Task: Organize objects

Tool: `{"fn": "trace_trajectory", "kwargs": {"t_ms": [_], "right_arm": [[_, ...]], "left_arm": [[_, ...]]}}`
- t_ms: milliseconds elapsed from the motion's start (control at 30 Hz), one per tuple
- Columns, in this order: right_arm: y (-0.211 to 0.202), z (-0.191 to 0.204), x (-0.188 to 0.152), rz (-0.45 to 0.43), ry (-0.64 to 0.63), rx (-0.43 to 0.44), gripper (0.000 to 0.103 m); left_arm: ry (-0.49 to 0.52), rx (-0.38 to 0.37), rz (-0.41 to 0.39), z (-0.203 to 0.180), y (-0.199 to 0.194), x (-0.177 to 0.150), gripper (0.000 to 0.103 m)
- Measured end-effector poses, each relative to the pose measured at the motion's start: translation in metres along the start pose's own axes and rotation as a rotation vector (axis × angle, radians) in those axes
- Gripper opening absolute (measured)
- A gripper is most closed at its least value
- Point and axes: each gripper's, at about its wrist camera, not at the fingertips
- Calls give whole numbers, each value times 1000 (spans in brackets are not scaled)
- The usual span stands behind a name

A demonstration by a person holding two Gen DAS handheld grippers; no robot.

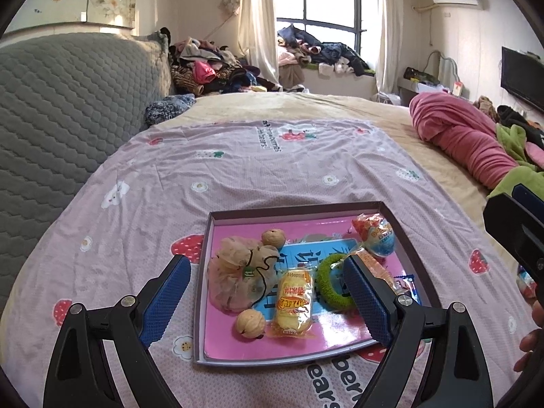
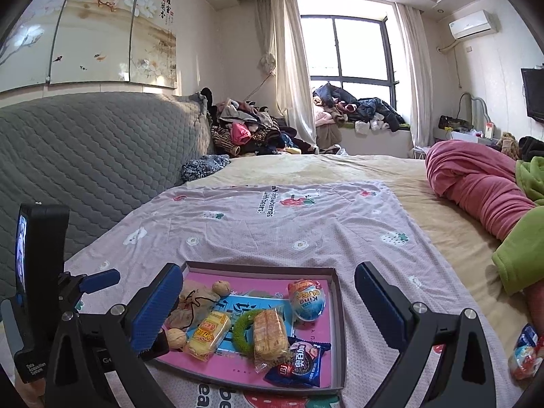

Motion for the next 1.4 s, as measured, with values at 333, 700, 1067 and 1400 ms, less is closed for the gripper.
{"fn": "trace_trajectory", "kwargs": {"t_ms": [333,700,1067,1400], "right_arm": [[-27,-1,3,10,-8,-9,102],[-70,2,14,1,-18,-8,102],[-116,1,1,3,-32,-29,102],[-144,2,-16,31,-60,-38,102]], "left_arm": [[-40,4,-41,5,-44,5,92],[-44,49,-41,6,-105,-5,92],[-55,66,-58,1,-169,-29,92],[-19,132,-64,-11,-201,-57,92]]}}
Point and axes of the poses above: each gripper's, at about its wrist camera, not at the fingertips, and y roughly the way its jaws point, z to its left, x to its top, and after that the axes turned 12 degrees about -x, right-handed
